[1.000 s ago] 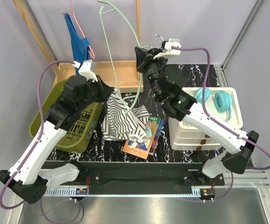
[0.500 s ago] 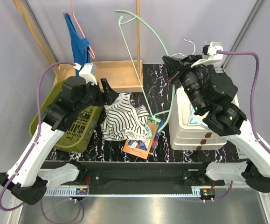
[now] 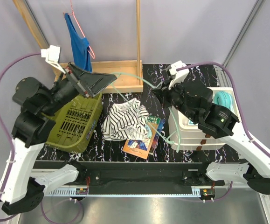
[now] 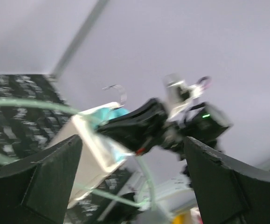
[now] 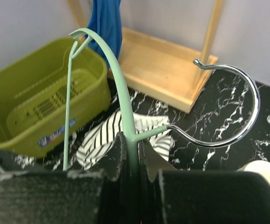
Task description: Remove the tank top from the hanger
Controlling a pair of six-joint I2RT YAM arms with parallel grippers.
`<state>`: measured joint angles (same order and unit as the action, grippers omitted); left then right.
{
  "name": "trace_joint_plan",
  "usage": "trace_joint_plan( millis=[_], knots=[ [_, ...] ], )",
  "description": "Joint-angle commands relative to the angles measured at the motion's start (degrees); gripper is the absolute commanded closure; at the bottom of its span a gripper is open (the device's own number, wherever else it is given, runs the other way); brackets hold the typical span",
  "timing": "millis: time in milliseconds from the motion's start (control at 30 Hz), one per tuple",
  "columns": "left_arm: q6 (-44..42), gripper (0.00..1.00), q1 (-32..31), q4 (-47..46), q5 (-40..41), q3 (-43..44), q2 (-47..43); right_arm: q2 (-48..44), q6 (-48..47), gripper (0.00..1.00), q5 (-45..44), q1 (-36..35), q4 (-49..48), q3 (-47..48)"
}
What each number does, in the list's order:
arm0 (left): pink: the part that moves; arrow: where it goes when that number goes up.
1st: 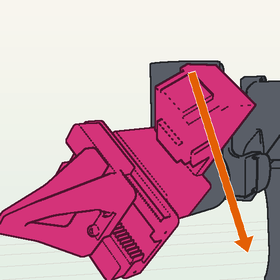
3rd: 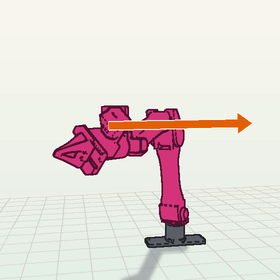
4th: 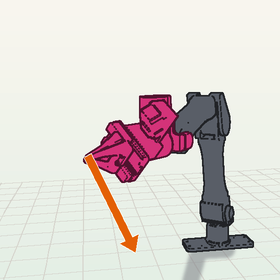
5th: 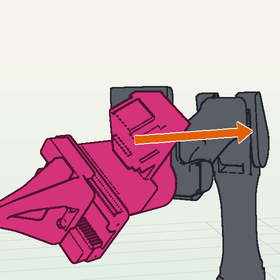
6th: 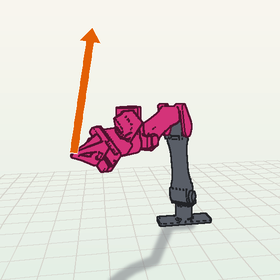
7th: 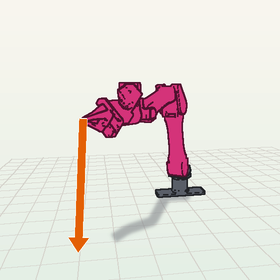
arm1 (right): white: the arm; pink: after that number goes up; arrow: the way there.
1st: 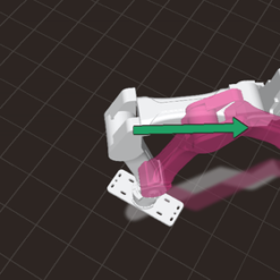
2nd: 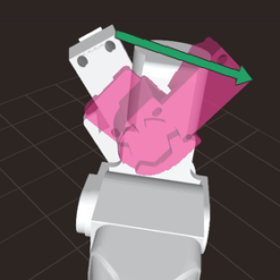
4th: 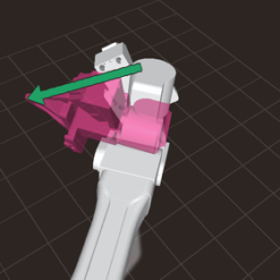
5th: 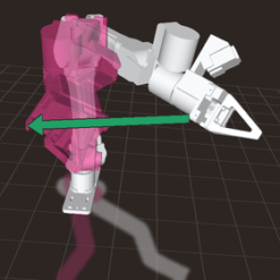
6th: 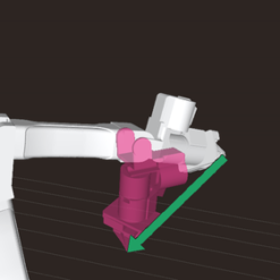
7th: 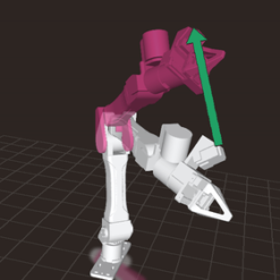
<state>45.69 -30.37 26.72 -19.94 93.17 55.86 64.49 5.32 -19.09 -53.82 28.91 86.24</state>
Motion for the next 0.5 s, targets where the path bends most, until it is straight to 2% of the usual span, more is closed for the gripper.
trace_joint_plan(
  millis=[0, 33, 100, 167, 200, 233, 300, 400, 467],
  knots=[
    [22.31, 0.08, 0.05, -16.82, -9.67, -6.13, 6.01, -1.21, -1.89, 1.00, 7.31, 0.21, 0.18, -1.07],
    [24.68, 0.10, -0.04, -19.83, -10.54, -6.76, 7.32, -0.69, -1.89, 1.00, 9.49, 0.21, 0.88, -0.72],
    [22.53, 0.14, -0.04, -23.63, -14.06, -4.77, 9.09, -0.07, -2.07, 1.00, 13.96, 0.21, 1.76, -0.02],
    [11.48, 0.17, 0.05, -20.15, -18.78, -0.81, 12.51, 0.20, -3.20, 1.00, 18.54, 0.21, 3.34, 0.95],
    [6.83, 0.18, 0.05, -12.73, -19.86, 4.17, 14.79, 0.11, -3.30, 1.00, 22.31, 0.21, 4.05, 1.04],
    [-1.05, 0.20, -0.04, -8.57, -20.39, 6.22, 15.59, 0.02, -2.87, 1.00, 23.56, 0.21, 4.58, 1.21],
    [-8.38, 0.24, 0.13, -2.04, -21.01, 8.08, 15.78, -0.85, -2.69, 1.00, 28.66, 0.21, 6.33, 0.87],
    [-14.99, 0.23, 0.05, 0.52, -22.59, 5.37, 12.72, -3.48, -1.54, 1.00, 32.62, 0.21, 8.09, -0.88],
    [-16.86, 0.22, -0.04, 1.23, -27.67, 1.96, 11.39, -5.24, 0.30, 1.00, 33.76, 0.12, 8.53, -1.86]
  ],
)
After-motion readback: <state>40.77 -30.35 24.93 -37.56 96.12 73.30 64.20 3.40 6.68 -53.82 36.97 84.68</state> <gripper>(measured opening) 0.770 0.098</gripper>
